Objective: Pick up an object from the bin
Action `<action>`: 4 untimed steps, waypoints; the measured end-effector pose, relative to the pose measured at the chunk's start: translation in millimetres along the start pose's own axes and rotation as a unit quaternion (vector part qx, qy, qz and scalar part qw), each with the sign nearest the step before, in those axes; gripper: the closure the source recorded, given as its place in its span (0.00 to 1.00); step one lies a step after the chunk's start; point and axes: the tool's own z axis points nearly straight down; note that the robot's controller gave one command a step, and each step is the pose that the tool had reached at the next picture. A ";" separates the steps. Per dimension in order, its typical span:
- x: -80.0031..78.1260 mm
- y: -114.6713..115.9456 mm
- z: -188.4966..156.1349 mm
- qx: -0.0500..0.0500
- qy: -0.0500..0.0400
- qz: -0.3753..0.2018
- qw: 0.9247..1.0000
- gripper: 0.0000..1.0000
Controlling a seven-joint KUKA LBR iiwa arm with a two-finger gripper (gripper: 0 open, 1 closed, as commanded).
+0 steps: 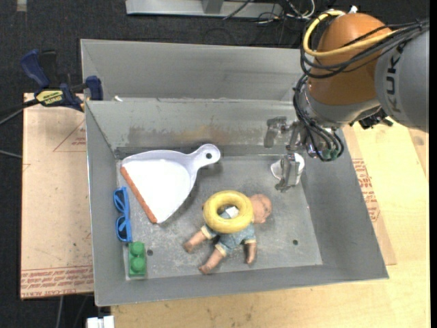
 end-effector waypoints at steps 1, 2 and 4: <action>-1.5 0.1 -5.0 0.000 -0.004 0.000 1.000 0.00; 23.8 14.1 67.3 0.000 -0.004 0.008 1.000 0.00; 44.8 28.4 108.0 0.000 -0.005 -0.053 0.999 0.00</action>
Offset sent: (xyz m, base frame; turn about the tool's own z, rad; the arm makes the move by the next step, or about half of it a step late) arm -0.0526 0.0289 -0.1455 0.0375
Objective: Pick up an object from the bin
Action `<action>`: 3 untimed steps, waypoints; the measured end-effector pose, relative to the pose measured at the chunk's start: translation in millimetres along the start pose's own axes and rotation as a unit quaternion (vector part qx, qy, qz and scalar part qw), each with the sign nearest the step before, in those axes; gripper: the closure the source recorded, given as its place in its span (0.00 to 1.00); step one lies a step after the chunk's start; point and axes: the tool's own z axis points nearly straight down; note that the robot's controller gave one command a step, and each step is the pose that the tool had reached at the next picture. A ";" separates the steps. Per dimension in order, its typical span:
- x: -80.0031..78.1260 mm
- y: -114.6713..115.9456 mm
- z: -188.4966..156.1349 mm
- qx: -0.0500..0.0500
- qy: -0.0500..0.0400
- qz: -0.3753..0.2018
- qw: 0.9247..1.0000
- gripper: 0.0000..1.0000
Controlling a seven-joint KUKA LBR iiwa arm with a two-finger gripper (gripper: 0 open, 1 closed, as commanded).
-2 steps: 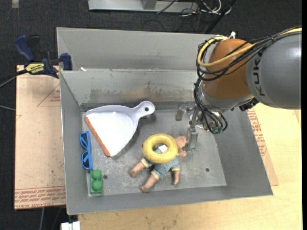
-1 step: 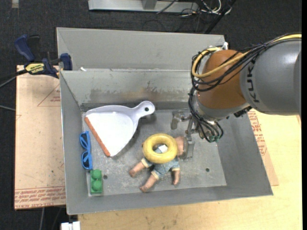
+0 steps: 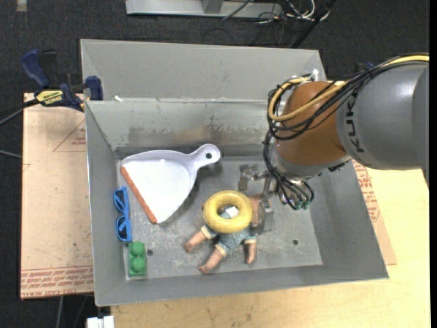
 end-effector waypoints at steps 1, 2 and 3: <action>-0.2 -7.9 38.1 -0.001 0.005 0.027 1.000 0.00; 2.5 -8.1 36.8 0.001 -0.002 0.066 0.998 1.00; 2.5 -8.1 36.8 0.001 -0.002 0.066 0.998 1.00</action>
Offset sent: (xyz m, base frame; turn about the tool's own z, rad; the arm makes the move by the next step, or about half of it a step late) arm -0.0029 -0.0075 -0.0378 0.1324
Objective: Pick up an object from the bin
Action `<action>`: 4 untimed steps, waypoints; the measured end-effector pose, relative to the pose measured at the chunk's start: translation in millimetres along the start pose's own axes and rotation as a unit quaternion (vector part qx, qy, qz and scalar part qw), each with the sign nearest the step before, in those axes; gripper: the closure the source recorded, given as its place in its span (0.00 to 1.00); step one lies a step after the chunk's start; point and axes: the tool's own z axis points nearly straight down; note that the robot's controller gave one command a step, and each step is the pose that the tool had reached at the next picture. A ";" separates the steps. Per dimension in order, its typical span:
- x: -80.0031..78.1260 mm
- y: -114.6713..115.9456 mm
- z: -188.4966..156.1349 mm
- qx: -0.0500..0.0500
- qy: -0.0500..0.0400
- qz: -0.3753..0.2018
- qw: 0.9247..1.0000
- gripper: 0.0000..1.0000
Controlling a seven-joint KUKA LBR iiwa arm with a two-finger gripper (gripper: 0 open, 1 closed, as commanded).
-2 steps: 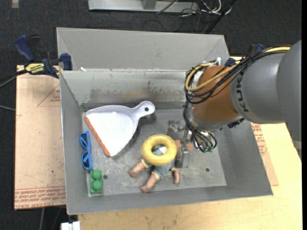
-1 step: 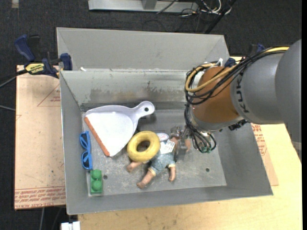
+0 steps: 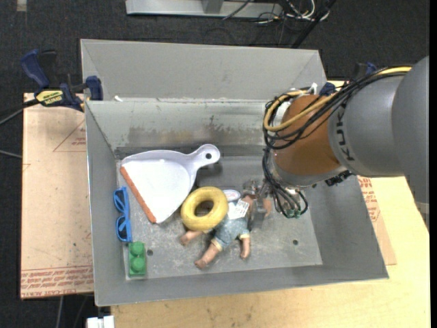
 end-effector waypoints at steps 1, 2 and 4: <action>1.1 0.1 -2.6 0.000 0.001 0.000 1.000 1.00; 2.6 0.5 -28.2 0.000 0.004 0.000 1.000 1.00; 0.5 0.6 -67.7 -0.001 0.001 -0.001 1.000 1.00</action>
Offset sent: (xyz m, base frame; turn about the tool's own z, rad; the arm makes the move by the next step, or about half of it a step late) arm -0.0001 -0.0002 0.0372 0.0000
